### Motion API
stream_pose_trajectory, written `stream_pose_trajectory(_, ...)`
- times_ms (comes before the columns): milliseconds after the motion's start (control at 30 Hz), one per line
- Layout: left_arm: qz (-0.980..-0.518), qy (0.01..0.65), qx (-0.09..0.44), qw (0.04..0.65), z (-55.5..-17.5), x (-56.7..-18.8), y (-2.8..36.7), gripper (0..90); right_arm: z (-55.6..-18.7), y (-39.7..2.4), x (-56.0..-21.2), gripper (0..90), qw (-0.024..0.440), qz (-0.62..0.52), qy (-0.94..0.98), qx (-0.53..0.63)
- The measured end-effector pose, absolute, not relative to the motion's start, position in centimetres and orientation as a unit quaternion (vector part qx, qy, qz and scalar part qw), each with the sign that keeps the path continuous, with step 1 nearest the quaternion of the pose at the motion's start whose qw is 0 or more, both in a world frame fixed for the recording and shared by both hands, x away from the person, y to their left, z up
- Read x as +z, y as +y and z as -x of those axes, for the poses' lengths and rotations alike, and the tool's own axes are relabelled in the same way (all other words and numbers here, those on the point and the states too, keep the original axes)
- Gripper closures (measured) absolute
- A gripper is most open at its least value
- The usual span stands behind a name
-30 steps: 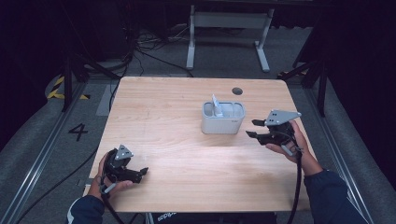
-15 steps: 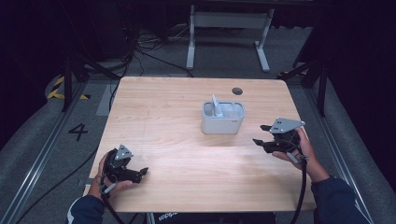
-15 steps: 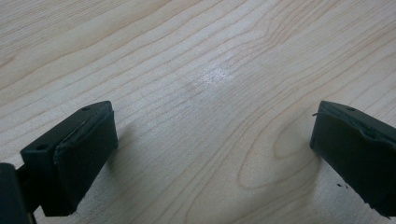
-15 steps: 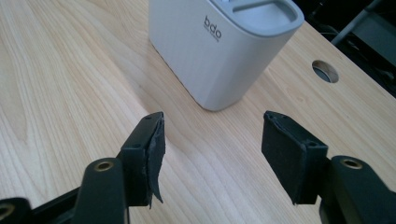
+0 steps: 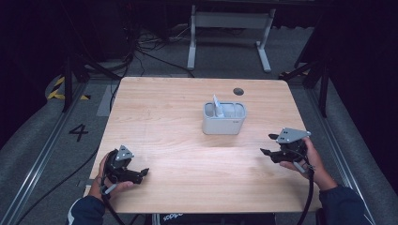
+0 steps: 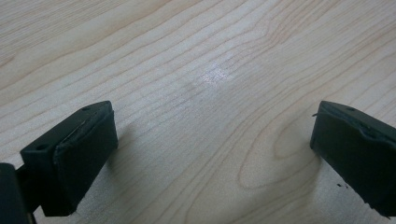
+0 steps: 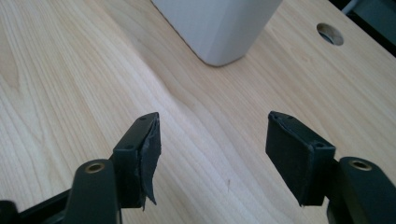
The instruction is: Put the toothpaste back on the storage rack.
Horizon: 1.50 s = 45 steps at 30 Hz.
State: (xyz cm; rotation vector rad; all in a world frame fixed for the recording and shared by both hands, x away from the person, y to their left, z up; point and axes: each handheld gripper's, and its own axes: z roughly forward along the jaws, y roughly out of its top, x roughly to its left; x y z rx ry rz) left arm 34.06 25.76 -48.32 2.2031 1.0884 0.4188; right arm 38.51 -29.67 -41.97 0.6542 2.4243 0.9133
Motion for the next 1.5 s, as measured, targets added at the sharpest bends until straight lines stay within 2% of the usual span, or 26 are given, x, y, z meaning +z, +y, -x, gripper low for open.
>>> stream_pose_trajectory(667,-0.838,0.417,0.153,0.318,-34.1,-48.3,25.7,0.5,-36.1,-34.6,-46.3,28.5,0.197,-0.304,0.874,0.325)
stream_pose_trajectory(933,-0.836,0.419,0.154,0.319,-34.1,-48.3,25.7,0.5,-35.3,-36.1,-47.6,21.6,0.178,-0.329,0.865,0.333)
stream_pose_trajectory(1000,-0.836,0.419,0.154,0.319,-34.1,-48.3,25.7,0.5,-35.1,-36.3,-47.8,17.6,0.179,-0.341,0.86,0.335)
stream_pose_trajectory(1133,-0.836,0.419,0.154,0.319,-34.1,-48.3,25.7,0.5,-34.7,-36.8,-48.2,16.9,0.18,-0.355,0.848,0.351)
stream_pose_trajectory(1233,-0.838,0.414,0.157,0.32,-34.2,-48.3,25.7,0.5,-34.9,-37.4,-48.7,15.1,0.162,-0.377,0.834,0.369)
stream_pose_trajectory(1500,-0.838,0.413,0.159,0.319,-34.3,-48.3,25.7,0.4,-34.7,-37.5,-48.7,14.8,0.168,-0.387,0.83,0.366)
